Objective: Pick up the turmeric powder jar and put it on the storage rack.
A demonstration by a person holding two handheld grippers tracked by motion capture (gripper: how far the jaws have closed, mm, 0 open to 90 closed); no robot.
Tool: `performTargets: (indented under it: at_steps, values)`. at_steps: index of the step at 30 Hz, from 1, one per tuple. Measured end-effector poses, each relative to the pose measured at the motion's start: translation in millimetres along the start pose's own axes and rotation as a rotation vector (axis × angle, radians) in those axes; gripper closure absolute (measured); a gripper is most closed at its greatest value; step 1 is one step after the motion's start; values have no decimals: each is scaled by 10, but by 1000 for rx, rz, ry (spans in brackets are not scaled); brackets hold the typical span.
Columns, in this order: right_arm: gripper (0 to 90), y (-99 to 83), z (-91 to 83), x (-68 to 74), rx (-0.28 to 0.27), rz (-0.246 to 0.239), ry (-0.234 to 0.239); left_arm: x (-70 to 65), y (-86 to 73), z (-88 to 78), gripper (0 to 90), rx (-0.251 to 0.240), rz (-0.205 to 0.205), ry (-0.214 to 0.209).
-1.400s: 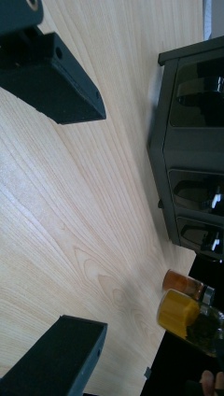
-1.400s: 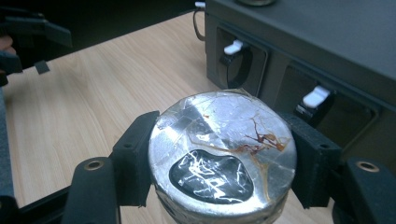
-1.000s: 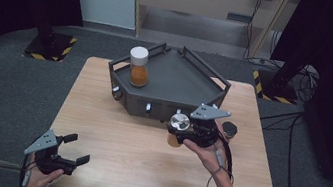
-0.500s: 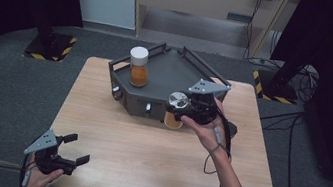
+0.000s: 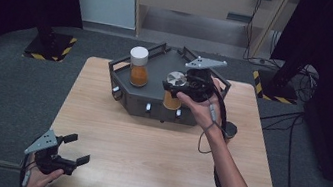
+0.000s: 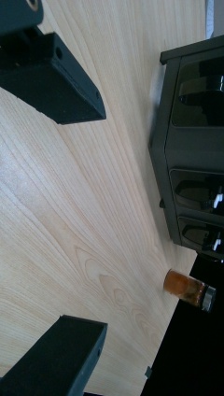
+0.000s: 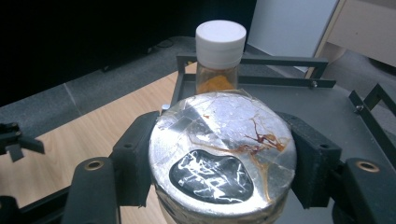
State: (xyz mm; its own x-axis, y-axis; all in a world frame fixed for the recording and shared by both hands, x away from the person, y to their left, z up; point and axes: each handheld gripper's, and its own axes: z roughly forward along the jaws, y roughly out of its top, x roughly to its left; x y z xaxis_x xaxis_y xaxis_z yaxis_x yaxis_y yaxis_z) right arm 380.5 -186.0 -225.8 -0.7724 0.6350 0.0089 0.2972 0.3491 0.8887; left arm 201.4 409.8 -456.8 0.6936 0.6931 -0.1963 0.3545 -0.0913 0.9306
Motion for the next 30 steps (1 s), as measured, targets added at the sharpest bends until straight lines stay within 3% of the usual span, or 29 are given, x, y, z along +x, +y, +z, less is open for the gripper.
performTargets:
  at_steps: [16,29,30]
  values:
    - [345,186,346,-109,-2,44,-89,8,-4,2,4,-2,-1,-5]
    - [345,200,633,-260,-30,92,-171,19,-10,3,4,-4,-5,-9]
    - [345,194,659,-268,-33,95,-177,14,-16,5,4,-12,9,2]
